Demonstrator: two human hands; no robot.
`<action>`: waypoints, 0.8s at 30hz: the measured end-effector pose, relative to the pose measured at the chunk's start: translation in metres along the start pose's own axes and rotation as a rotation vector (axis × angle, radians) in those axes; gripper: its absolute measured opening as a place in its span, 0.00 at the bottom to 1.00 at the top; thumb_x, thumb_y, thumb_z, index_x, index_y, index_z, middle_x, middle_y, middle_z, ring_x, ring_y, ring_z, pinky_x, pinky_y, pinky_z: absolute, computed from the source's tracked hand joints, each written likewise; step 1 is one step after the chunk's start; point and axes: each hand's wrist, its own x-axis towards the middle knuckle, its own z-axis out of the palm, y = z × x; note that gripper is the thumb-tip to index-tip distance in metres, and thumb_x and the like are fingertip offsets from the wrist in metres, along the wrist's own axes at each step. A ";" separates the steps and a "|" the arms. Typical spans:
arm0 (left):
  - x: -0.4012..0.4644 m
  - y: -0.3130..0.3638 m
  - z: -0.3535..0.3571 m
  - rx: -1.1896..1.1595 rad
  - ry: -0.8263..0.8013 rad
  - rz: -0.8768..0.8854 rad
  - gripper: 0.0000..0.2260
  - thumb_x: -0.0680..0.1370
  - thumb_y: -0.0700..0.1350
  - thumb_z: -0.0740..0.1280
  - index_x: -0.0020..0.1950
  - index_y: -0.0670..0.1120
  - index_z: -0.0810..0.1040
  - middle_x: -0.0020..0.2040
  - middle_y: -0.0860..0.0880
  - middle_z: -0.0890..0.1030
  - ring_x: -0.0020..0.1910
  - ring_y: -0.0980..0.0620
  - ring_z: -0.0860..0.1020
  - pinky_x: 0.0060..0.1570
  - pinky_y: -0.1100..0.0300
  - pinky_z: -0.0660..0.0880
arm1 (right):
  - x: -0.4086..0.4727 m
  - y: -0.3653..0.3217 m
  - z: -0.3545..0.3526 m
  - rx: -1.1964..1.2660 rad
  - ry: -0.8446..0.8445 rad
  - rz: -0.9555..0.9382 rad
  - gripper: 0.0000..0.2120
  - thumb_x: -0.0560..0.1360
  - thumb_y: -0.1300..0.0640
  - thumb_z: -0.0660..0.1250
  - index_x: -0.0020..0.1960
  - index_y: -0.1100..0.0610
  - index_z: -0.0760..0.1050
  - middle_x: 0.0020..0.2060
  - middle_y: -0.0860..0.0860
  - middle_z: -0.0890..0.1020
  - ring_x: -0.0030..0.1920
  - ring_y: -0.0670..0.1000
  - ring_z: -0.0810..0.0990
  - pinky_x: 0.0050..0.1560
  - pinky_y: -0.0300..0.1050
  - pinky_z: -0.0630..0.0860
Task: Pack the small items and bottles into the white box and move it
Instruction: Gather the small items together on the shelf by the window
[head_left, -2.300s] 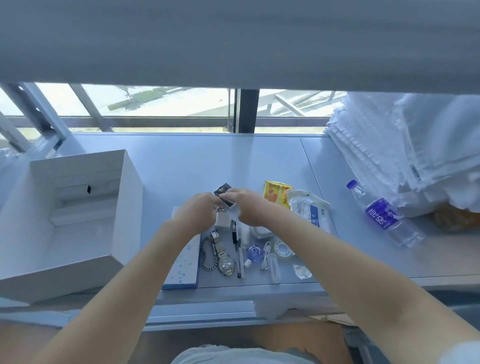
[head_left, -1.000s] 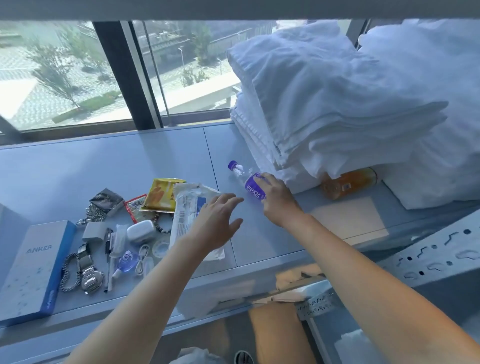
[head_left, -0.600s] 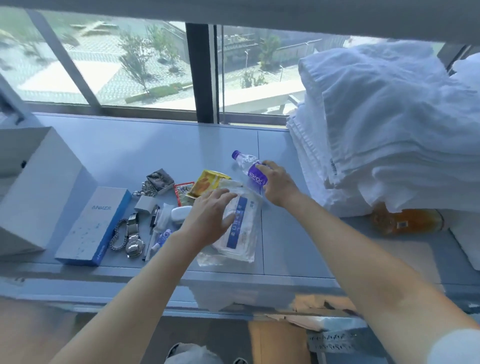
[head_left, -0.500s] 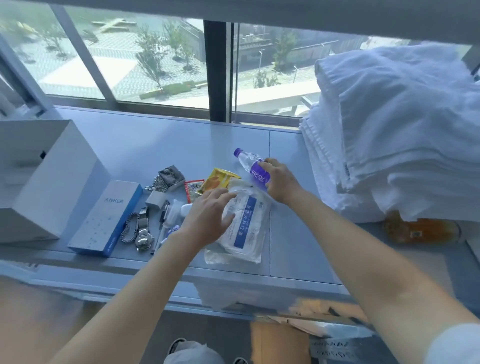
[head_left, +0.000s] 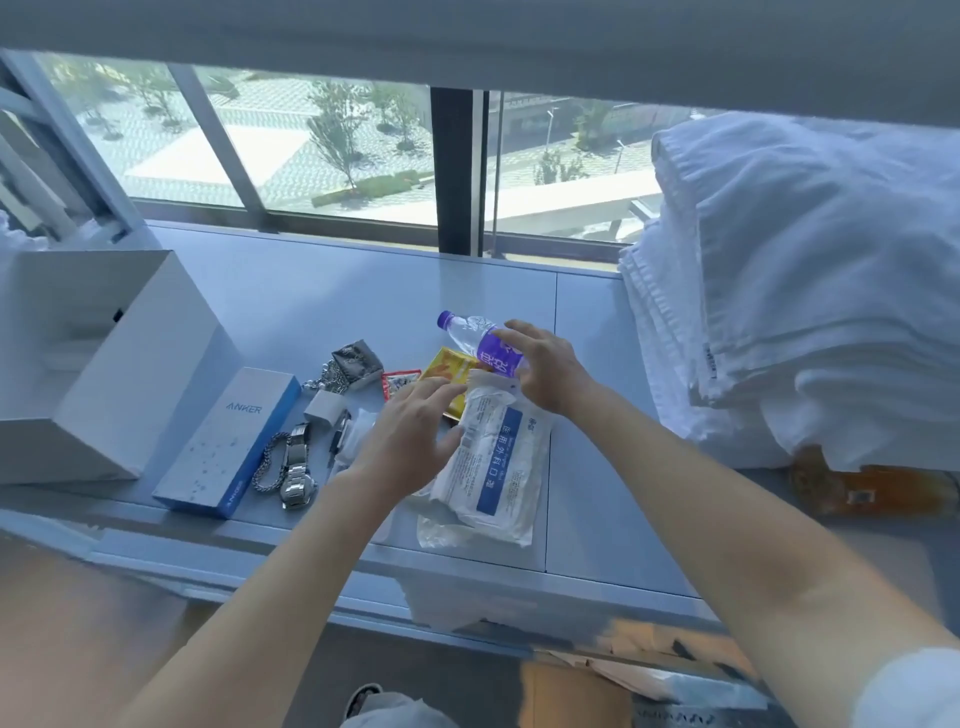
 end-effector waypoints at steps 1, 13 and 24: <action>0.003 0.004 0.000 -0.003 0.004 0.012 0.24 0.79 0.48 0.69 0.75 0.48 0.72 0.71 0.48 0.75 0.71 0.46 0.71 0.71 0.51 0.66 | -0.003 0.003 -0.002 0.005 0.024 -0.008 0.28 0.79 0.58 0.71 0.77 0.49 0.69 0.77 0.51 0.69 0.75 0.57 0.69 0.71 0.59 0.68; 0.054 0.067 0.023 0.019 -0.039 0.206 0.23 0.78 0.49 0.70 0.73 0.49 0.73 0.70 0.49 0.76 0.68 0.45 0.73 0.67 0.48 0.72 | -0.081 0.047 -0.030 0.101 0.126 0.106 0.28 0.78 0.60 0.68 0.77 0.50 0.69 0.79 0.49 0.65 0.79 0.54 0.63 0.77 0.58 0.62; 0.064 0.177 0.094 -0.064 -0.236 0.515 0.22 0.80 0.49 0.68 0.73 0.49 0.72 0.69 0.49 0.75 0.67 0.45 0.72 0.67 0.50 0.71 | -0.251 0.091 -0.039 0.010 0.248 0.218 0.23 0.78 0.65 0.64 0.72 0.52 0.74 0.77 0.48 0.70 0.75 0.50 0.69 0.73 0.46 0.70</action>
